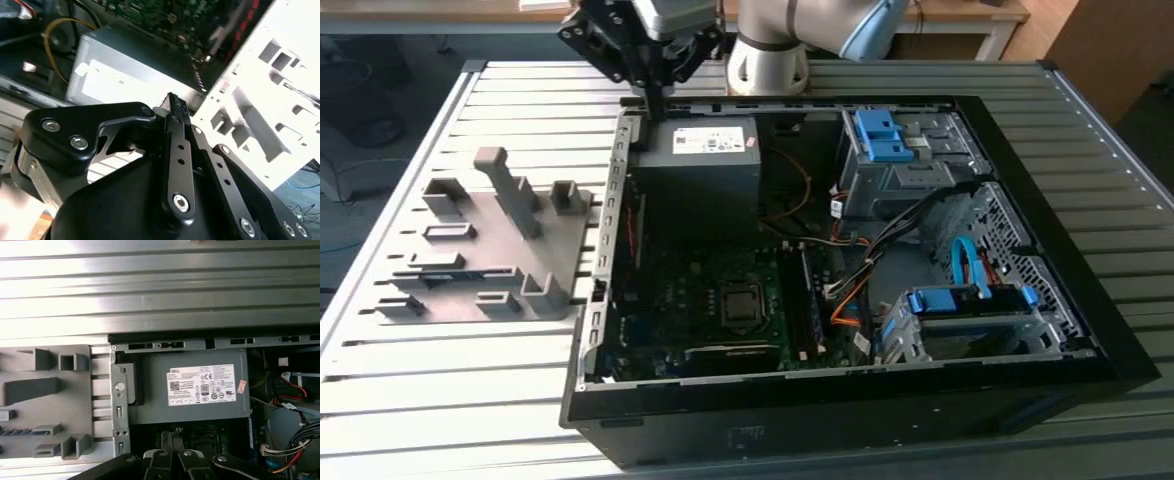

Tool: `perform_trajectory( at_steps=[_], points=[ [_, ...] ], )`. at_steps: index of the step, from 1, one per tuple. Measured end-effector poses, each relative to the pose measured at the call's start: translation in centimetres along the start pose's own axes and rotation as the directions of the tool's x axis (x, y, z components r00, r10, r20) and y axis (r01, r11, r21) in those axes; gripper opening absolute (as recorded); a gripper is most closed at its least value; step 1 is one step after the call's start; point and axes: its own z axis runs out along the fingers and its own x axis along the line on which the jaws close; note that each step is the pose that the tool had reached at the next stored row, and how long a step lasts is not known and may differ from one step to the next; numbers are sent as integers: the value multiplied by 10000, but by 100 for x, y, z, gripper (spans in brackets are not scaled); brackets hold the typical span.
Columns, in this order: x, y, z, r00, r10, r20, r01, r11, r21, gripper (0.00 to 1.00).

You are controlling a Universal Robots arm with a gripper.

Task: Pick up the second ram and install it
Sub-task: 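Reach for the second ram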

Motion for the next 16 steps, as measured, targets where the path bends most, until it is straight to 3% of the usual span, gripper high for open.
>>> perform_trajectory(
  at_steps=[8,16],
  points=[
    [348,-27,-9,10000,1,6,-1,10000,0,10],
    [571,-44,-7,10000,1,6,-1,10000,0,10]
  ],
)
